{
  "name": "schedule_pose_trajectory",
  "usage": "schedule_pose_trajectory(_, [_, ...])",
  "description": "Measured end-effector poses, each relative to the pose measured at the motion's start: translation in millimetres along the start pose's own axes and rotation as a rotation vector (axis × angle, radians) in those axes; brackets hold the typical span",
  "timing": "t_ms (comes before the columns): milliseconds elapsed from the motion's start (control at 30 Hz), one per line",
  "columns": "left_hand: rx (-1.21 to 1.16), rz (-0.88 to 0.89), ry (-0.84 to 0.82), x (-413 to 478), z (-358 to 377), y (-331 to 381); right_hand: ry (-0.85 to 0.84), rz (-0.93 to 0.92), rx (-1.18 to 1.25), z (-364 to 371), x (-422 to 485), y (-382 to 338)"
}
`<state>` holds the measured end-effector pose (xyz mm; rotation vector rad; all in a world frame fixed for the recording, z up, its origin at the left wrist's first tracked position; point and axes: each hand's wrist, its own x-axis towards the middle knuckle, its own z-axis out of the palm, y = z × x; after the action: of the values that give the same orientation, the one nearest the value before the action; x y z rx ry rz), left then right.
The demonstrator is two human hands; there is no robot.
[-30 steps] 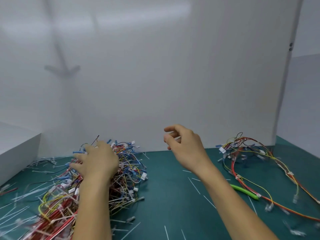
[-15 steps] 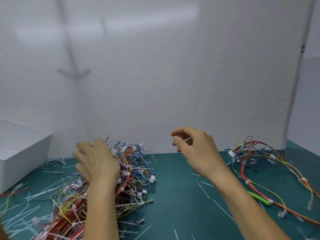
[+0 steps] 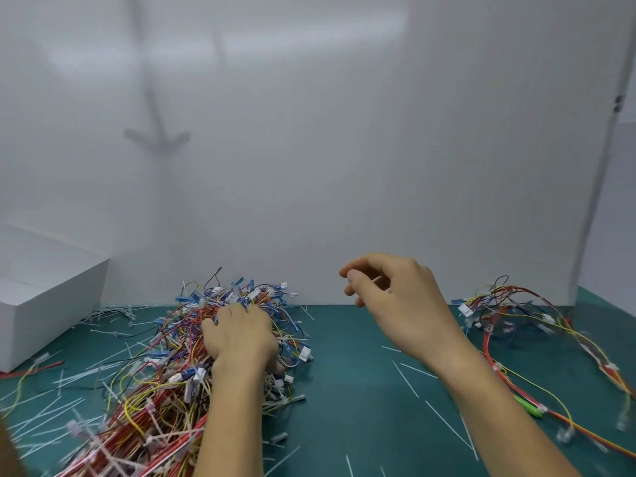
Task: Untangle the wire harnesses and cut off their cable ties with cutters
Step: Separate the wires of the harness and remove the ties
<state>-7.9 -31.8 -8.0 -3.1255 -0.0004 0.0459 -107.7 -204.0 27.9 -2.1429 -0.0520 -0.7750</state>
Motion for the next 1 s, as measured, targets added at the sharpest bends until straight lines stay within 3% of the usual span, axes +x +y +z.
schedule_pose_trajectory(67, [-0.066,-0.013,0.023,-2.1,-2.8,-1.7,0.014,-0.003,-0.009,-2.5,0.1,-0.5])
schedule_pose_trajectory(267, [-0.330,-0.030,0.439,-13.0,-21.3,-1.8,0.032,0.028,-0.001,-6.3,2.3,-0.3])
schedule_pose_trajectory(333, [-0.589,0.035,0.522,-15.6,-29.7,-2.1,0.022,0.035,0.001,-6.4,2.5,-0.4])
schedule_pose_trajectory(400, [-1.003,0.173,0.526,-22.5,-42.3,2.5,0.002,0.055,0.041,-7.0,2.6,-1.4])
schedule_pose_trajectory(500, [-1.551,0.372,0.473,-43.5,-62.8,23.4,-0.071,0.123,0.252,-8.3,2.5,-9.1])
schedule_pose_trajectory(567, [-1.744,0.479,0.411,-56.7,-68.9,44.7,-0.098,0.132,0.430,-10.3,1.6,-18.4])
schedule_pose_trajectory(667, [-1.934,0.599,0.175,-78.9,-69.0,79.6,-0.037,0.074,0.543,-17.6,-1.2,-30.5])
schedule_pose_trajectory(867, [-2.040,0.838,-0.176,-96.9,-68.0,98.7,0.176,-0.056,0.437,-50.6,-2.5,-29.0])
schedule_pose_trajectory(933, [-1.990,0.936,-0.193,-95.7,-67.7,93.1,0.235,-0.085,0.420,-61.0,0.1,-23.2])
schedule_pose_trajectory(1000, [-1.910,0.892,-0.118,-93.3,-69.0,84.5,0.306,-0.079,0.430,-71.2,3.4,-16.5])
